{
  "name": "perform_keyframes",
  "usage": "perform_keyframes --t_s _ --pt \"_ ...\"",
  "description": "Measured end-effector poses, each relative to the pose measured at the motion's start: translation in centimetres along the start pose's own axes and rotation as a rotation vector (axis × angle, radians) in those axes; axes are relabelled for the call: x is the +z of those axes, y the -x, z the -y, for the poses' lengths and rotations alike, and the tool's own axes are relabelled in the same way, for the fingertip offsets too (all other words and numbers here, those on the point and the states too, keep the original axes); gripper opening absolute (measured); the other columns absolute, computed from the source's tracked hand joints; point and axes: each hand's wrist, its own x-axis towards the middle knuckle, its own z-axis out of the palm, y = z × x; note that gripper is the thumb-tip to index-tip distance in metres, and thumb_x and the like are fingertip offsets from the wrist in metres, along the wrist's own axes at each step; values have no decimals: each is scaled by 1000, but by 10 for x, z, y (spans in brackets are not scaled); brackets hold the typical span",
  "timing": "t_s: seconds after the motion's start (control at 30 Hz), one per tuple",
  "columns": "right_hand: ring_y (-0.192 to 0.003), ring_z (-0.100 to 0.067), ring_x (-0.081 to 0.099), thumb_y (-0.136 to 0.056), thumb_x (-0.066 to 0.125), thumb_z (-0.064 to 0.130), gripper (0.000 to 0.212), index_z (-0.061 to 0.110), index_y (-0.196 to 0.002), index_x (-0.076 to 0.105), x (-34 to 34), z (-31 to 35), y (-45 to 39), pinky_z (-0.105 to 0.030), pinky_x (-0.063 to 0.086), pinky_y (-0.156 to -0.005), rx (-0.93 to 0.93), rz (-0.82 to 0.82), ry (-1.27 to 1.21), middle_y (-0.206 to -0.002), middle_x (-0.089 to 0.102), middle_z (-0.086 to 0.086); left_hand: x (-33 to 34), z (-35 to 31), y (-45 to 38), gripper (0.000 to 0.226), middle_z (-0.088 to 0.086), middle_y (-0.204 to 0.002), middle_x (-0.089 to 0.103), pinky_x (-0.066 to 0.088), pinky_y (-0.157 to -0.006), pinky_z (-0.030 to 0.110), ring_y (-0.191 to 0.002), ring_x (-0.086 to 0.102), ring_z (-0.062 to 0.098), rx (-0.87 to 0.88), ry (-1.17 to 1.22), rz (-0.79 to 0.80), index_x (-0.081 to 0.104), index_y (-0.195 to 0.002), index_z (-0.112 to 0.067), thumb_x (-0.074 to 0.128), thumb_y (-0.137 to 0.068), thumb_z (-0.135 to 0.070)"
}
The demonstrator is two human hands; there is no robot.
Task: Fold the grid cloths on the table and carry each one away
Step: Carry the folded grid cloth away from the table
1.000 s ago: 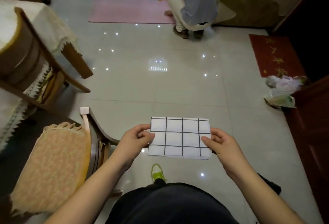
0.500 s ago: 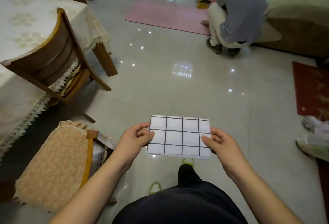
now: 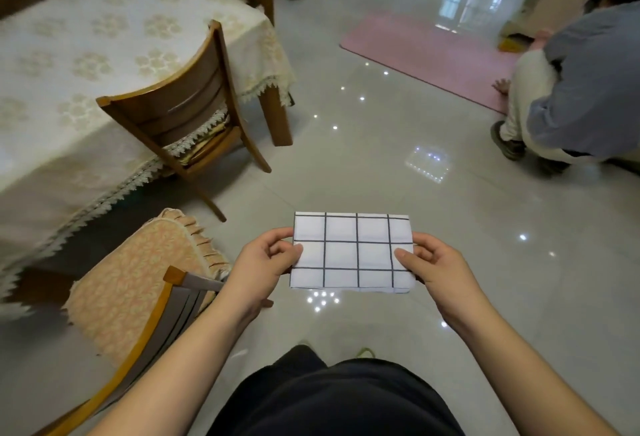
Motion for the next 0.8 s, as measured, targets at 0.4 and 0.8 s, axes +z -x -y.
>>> perform_keyframes --t_s 0.4,0.8 --pt "-86 -19 72 -90 64 6 21 19 -106 69 82 55 -118 -31 55 -79 20 175 115 -94 74 -12 -62 -20 -77 29 13 -81 64 54 -65 21 -77 68 16 -6 195 -201 61 -122 -16 60 -94 -8" --pt "-82 -18 71 -90 64 4 22 13 -109 69 170 113 -216 -29 54 -75 0 313 205 -87 74 -9 -139 -54 -138 28 -9 -65 64 51 -70 26 -65 64 6 18 267 -330 62 -117 -19 64 -92 -7"
